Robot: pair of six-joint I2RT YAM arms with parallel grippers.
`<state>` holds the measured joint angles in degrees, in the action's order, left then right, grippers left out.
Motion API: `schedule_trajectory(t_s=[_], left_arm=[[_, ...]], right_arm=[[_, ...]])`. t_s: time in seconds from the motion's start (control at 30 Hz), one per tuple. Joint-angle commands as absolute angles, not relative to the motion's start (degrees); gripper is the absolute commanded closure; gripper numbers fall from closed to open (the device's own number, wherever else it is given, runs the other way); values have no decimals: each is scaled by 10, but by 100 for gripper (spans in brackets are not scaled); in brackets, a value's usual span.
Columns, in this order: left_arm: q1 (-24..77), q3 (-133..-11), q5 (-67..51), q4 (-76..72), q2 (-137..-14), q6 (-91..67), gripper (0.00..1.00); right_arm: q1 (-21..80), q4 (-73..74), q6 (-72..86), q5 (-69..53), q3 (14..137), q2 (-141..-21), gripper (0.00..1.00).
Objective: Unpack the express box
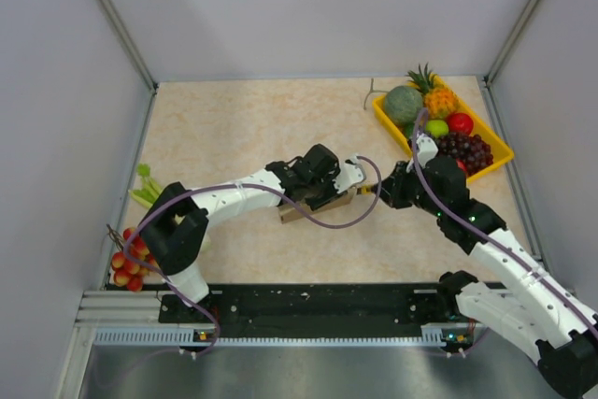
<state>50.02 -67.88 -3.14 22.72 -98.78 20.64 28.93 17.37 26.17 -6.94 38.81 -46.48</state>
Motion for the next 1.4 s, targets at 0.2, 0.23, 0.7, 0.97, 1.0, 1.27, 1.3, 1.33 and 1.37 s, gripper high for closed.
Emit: schedule_trajectory(t_s=[0.2, 0.23, 0.7, 0.97, 1.0, 1.27, 1.3, 1.33, 1.37], left_arm=[[490, -663, -76, 254, -1020, 188, 49], [490, -668, -78, 254, -1016, 189, 46], [480, -698, -81, 242, -998, 189, 32], [451, -686, -110, 222, -976, 180, 35], [447, -684, -112, 221, -974, 179, 35], [428, -671, -120, 200, -953, 172, 36], [427, -671, -120, 199, -950, 171, 36], [425, -671, -122, 196, -944, 169, 36], [421, -669, -122, 192, -941, 168, 36]], right_arm=[[281, 271, 289, 53, 465, -417, 100], [280, 279, 291, 61, 471, -427, 100], [154, 129, 358, -58, 392, -558, 95], [78, -12, 439, -174, 312, -641, 72], [75, -18, 443, -182, 307, -648, 65], [65, 108, 426, -61, 319, -606, 35], [65, 126, 418, -43, 337, -596, 32], [65, 150, 414, -26, 348, -587, 29], [65, 186, 410, 3, 359, -579, 25]])
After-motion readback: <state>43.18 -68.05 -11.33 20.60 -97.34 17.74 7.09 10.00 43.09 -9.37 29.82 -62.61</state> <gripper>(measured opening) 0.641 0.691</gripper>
